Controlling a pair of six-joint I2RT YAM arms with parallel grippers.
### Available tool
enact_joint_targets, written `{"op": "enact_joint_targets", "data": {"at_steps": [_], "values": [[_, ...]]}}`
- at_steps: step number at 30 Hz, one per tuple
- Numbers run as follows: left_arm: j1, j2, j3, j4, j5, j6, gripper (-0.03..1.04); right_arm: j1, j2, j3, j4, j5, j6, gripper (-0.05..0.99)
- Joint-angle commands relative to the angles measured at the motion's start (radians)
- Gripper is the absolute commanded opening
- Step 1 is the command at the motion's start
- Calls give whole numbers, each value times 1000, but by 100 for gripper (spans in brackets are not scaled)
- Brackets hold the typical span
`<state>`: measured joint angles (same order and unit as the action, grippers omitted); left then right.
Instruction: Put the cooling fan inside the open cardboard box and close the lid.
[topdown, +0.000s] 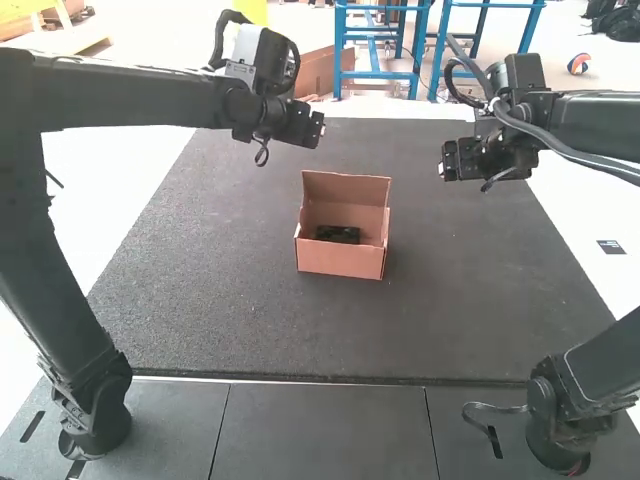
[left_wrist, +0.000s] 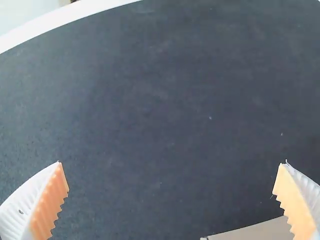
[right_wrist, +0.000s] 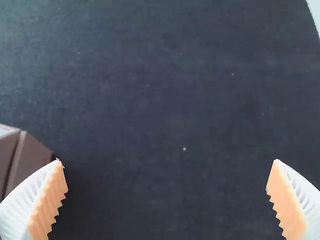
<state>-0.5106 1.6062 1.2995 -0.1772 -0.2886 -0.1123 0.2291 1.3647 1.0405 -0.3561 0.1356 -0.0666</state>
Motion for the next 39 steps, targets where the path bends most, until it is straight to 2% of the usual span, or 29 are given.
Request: {"op": "enact_joint_targets", "data": {"at_steps": [1,5,13,15,22,28,32,39], "values": [[-6,34,52,2,-3,13,97,-33,2,61,-24,-19,2,92],[-6,77,58,-15,16,14,97,-56,24,102,-106,-90,30,92],[-11,118,40,-81,66,10,97,-59,45,154,-195,-172,36,92],[-17,118,38,-107,81,3,97,-60,47,156,-204,-180,36,92],[-54,118,12,-171,83,-17,97,-60,62,154,-215,-199,36,92],[-78,120,-62,-162,111,-59,97,-60,62,158,-215,-200,36,92],[-100,130,-138,-100,111,-81,97,-60,62,158,-221,-203,37,92],[-105,173,-209,-22,109,-84,97,-60,60,158,-236,-214,42,92]]}}
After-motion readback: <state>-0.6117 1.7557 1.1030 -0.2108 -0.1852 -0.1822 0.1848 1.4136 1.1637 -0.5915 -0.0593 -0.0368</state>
